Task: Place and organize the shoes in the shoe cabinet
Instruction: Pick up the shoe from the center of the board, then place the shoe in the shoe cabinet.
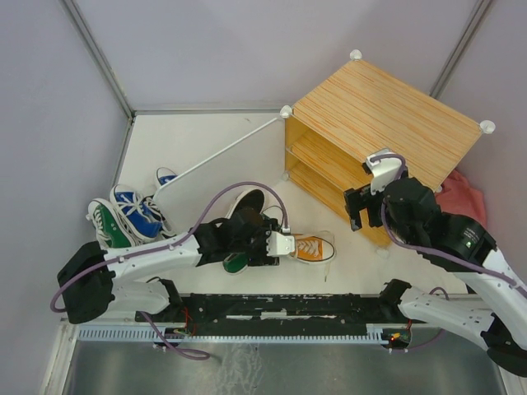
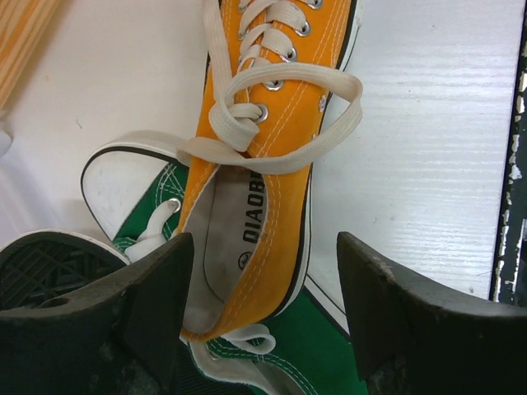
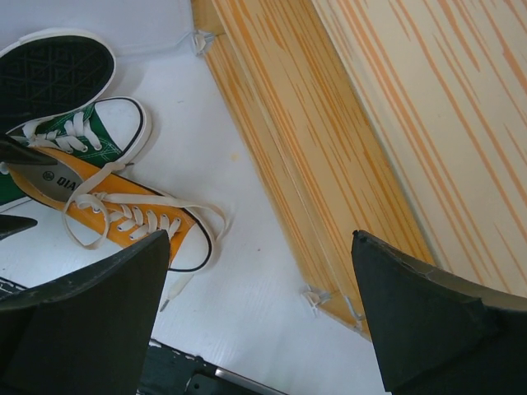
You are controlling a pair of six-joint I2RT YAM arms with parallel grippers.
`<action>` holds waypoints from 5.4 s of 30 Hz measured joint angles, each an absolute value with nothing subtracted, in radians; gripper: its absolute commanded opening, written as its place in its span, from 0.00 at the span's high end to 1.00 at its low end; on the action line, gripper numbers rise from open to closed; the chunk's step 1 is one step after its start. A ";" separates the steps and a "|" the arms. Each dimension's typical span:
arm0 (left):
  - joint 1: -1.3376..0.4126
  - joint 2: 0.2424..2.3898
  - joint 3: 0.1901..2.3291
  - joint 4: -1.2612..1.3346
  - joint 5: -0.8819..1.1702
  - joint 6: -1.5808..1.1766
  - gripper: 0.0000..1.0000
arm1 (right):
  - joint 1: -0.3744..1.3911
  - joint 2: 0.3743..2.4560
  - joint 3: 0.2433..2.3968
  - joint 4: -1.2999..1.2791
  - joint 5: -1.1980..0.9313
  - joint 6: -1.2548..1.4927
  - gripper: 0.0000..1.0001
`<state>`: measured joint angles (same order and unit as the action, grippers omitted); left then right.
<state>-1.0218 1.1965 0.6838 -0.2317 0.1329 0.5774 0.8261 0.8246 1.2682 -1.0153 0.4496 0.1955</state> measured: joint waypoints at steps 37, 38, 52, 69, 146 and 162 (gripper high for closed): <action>-1.030 1.532 1.278 -0.608 -0.012 0.194 0.97 | 0.817 0.817 1.735 -1.176 0.538 0.193 0.01; -1.030 1.530 1.291 -0.616 -0.015 0.187 0.97 | 0.817 0.823 1.746 -1.183 0.535 0.193 0.01; -1.030 1.461 1.383 -0.801 -0.053 0.183 0.97 | 0.817 0.911 1.797 -1.226 0.514 0.181 0.01; -1.030 1.545 1.572 -0.772 -0.187 0.185 0.97 | 0.817 0.948 1.801 -1.227 0.513 0.159 0.01; -0.860 1.608 1.440 0.009 -0.080 0.052 0.01 | 0.817 0.859 1.729 -1.252 0.554 0.190 0.01; -0.810 1.612 1.077 0.470 -0.110 0.034 0.09 | 0.817 0.859 1.729 -1.255 0.563 0.194 0.01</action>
<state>-0.8097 1.6119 1.0767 0.4698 -0.1104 0.0341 0.8169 0.8585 1.7290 -1.2549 0.5629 0.1944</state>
